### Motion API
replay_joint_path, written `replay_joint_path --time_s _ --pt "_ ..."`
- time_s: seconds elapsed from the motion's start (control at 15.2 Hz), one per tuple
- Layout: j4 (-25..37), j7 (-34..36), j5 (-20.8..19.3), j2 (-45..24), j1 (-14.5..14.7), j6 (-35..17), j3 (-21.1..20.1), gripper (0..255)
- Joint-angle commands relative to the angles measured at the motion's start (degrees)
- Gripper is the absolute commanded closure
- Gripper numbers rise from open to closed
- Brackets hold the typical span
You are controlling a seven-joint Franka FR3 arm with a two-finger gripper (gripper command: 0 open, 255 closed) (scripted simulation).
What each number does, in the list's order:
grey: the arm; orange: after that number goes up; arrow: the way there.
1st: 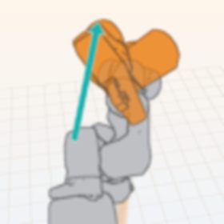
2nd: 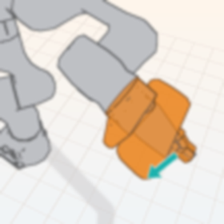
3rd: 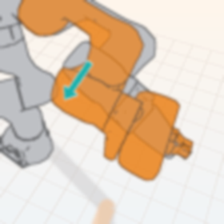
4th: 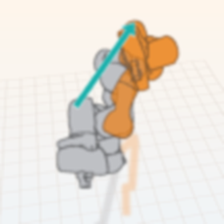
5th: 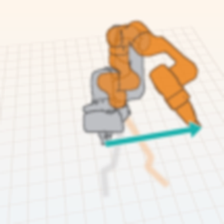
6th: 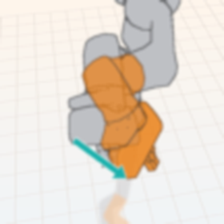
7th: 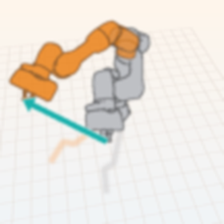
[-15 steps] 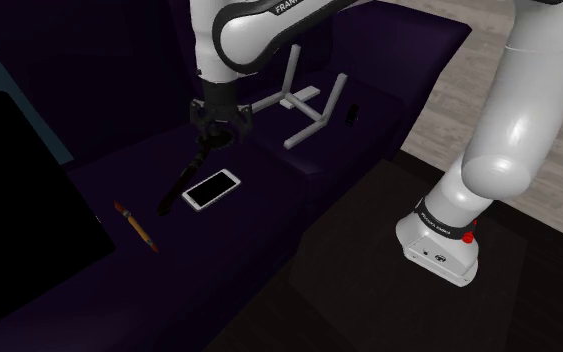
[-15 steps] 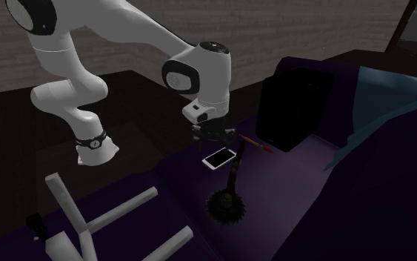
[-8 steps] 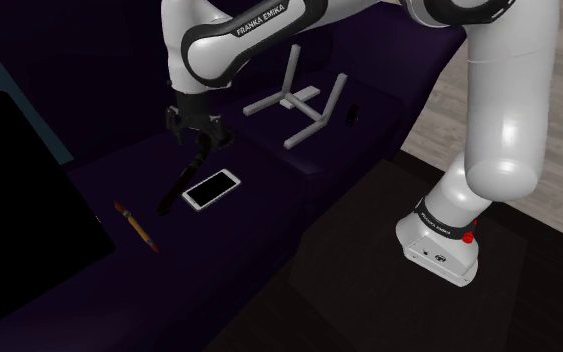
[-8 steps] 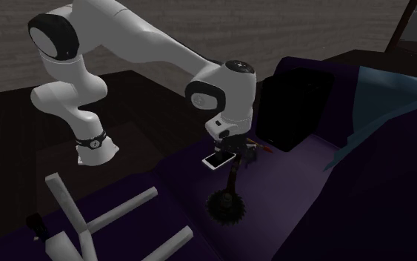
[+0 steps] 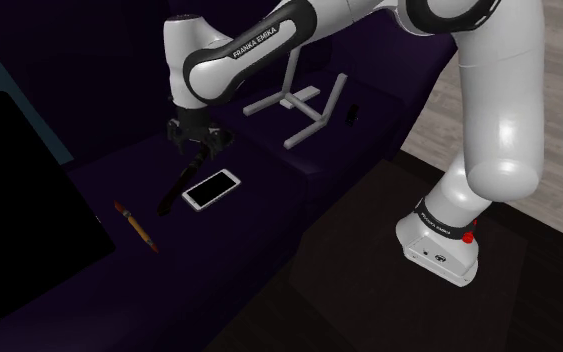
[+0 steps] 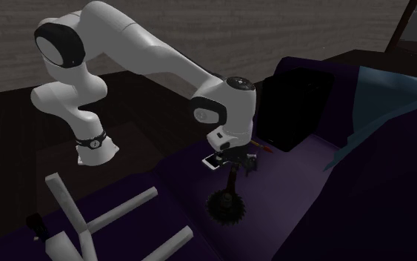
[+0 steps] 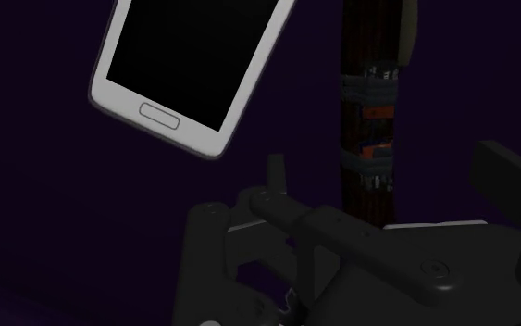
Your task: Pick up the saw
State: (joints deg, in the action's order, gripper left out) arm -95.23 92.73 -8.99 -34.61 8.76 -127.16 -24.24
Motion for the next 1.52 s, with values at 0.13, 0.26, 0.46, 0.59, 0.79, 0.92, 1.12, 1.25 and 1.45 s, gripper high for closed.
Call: replay_joint_path --time_s 0.13,0.26,0.46,0.59,0.79,0.92,1.12,1.25,1.45 --pt "0.3 0.0 -0.1 -0.4 0.1 -0.1 0.1 255" --pt "0.4 0.0 -0.1 -0.4 0.1 -0.1 0.1 255" --pt "0.4 0.0 -0.1 -0.4 0.1 -0.1 0.1 255" --pt "-0.1 0.0 -0.1 -0.2 0.0 -0.2 0.1 255" --pt "0.4 -0.2 0.4 1.1 -0.3 1.4 -0.3 255" --pt "0.8 -0.3 0.8 1.9 -0.4 2.6 -0.6 255" --pt "1.4 -0.4 1.2 3.1 -0.6 4.3 -0.9 255" --pt "1.9 -0.5 1.5 3.8 -0.7 5.5 -1.1 255" --pt "2.8 -0.6 2.0 4.8 -0.9 7.3 -1.4 255"
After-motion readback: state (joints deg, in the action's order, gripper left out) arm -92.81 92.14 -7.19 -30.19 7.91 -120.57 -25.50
